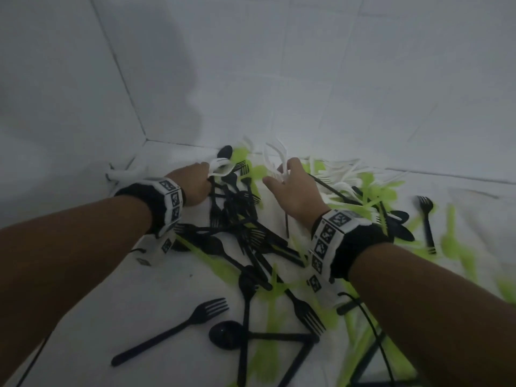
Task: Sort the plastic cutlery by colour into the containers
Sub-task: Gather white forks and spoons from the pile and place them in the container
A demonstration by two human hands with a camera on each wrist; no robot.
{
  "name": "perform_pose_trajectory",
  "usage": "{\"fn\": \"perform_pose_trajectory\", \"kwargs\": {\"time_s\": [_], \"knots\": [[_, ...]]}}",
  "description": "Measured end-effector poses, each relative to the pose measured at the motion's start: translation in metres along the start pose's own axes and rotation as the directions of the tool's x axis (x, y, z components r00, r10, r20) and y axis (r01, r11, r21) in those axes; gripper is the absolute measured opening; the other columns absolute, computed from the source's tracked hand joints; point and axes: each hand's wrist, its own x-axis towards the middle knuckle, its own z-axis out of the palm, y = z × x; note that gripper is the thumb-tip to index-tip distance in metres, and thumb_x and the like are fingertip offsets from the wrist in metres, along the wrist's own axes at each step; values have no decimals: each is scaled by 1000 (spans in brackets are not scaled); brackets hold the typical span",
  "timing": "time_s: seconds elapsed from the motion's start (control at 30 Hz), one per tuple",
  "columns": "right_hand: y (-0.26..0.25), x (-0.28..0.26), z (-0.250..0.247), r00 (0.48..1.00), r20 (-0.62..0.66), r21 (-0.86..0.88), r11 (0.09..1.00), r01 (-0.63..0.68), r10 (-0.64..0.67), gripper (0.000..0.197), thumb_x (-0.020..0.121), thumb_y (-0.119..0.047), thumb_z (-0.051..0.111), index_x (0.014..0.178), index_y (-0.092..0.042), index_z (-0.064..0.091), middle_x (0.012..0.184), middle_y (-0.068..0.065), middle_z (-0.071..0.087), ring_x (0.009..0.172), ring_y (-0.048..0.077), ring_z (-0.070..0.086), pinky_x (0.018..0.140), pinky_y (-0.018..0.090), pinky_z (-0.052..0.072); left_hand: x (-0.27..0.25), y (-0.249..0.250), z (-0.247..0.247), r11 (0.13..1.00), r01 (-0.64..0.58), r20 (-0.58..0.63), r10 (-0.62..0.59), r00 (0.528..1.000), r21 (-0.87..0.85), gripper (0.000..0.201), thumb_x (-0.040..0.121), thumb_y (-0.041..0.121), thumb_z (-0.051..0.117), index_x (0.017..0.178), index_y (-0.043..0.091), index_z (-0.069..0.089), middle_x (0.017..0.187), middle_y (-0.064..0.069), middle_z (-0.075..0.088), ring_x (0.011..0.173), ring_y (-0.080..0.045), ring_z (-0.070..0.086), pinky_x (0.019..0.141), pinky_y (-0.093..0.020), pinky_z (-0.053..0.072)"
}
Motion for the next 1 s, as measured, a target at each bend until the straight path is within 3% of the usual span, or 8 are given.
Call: {"fn": "perform_pose_trajectory", "kwargs": {"time_s": [0.17,0.3,0.5,0.57,0.63,0.73,0.87,1.0], "knots": [[17,-1,-28,999,-31,-149,988,-27,22,31,93,-36,66,100,-9,54,84,-3,53,85,23,53,67,33,34,-10,27,11,990,-136,-14,136,991,-30,14,106,28,40,102,14,43,106,-11,57,91,-28,55,83,-40,46],[30,-2,-63,996,-87,-215,976,-34,16,31,98,-34,59,90,-4,54,80,2,52,79,26,54,61,34,29,-27,42,0,974,-179,-242,141,960,-140,18,108,32,35,98,16,34,90,-9,50,85,-35,57,76,-46,47],[59,-10,-105,995,75,-506,862,-20,67,17,98,-24,55,104,-9,53,102,8,55,100,31,56,77,31,36,-67,94,-2,902,-221,-203,153,967,-372,31,103,50,47,91,21,49,81,1,60,73,-19,58,65,-34,44],[66,-13,-106,983,162,-572,820,26,82,23,98,-22,53,115,-8,57,114,11,60,109,32,58,81,33,40,-73,109,2,890,-246,-173,192,966,-383,37,105,46,44,87,14,50,78,-4,59,71,-23,57,63,-36,41],[71,-17,-103,978,193,-614,787,54,84,21,97,-21,52,113,-10,60,117,10,64,102,31,60,81,35,45,-75,119,7,878,-285,-168,237,957,-384,38,107,39,42,89,8,51,82,-10,63,76,-29,61,70,-40,47],[76,-18,-99,983,167,-636,771,47,78,14,93,-22,51,103,-15,58,112,9,66,88,27,58,73,35,46,-75,131,14,873,-283,-157,240,958,-396,35,107,34,43,81,11,43,81,-10,62,75,-28,61,71,-44,48],[81,-16,-102,988,152,-622,780,70,32,13,97,-23,51,105,-14,58,112,8,64,102,30,62,75,34,42,-79,149,19,869,-259,-190,195,962,-422,37,107,31,45,75,18,33,70,0,43,61,-16,41,58,-34,31],[79,-11,-109,997,48,-500,863,74,-57,23,100,-35,53,100,-12,53,106,9,59,101,31,58,78,36,42,-81,150,24,842,-226,-213,135,968,-490,35,107,32,46,76,17,35,70,1,44,61,-16,41,59,-34,34]]}}
